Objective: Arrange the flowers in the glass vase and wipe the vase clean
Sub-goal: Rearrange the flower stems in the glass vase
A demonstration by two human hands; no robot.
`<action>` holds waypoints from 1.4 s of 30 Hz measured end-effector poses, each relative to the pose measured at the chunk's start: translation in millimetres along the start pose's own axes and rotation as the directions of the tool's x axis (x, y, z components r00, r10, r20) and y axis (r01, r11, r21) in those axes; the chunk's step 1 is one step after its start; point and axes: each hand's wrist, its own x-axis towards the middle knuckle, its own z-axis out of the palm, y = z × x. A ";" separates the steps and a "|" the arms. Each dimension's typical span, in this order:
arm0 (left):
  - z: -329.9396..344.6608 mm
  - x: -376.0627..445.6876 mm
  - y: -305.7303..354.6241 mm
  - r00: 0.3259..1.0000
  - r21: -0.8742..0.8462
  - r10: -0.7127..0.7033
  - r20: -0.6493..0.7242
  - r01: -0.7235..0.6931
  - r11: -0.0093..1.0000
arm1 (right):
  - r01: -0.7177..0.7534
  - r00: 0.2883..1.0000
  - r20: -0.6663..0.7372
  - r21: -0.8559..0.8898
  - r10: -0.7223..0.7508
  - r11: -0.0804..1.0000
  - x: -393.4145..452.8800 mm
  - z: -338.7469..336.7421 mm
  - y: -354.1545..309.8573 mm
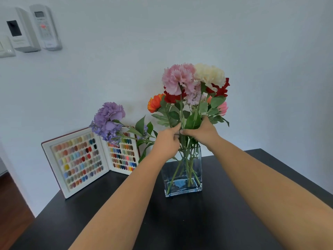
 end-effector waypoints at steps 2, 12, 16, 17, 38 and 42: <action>-3.2 -3.2 -1.4 0.999 0.018 -0.005 0.034 0.005 1.000 | 0.008 1.000 -0.007 -0.023 -0.008 1.000 -2.0 3.0 -2.3; -12.9 -48.6 -38.3 0.886 -0.301 -0.262 -0.384 0.148 0.942 | -0.032 0.996 -0.091 -0.098 0.023 0.995 -9.4 -2.3 -1.9; -14.9 -58.0 -67.1 0.687 -0.651 -0.631 -0.362 0.298 0.698 | -0.021 0.994 -0.108 -0.135 0.006 0.991 -12.6 0.6 -4.4; -16.2 -53.9 -70.8 0.667 -0.717 -0.685 -0.293 0.321 0.619 | -0.019 0.994 -0.112 -0.139 0.003 0.990 -13.5 1.4 -5.0; -34.7 -3.3 -58.7 0.761 -0.580 -0.491 -0.424 0.188 0.792 | -0.045 0.997 -0.065 -0.157 0.035 0.987 -25.0 2.2 0.3; -48.6 7.0 -47.4 0.868 -0.341 -0.373 -0.328 0.260 0.903 | -0.072 0.997 -0.048 -0.231 0.062 0.970 -28.6 2.5 2.7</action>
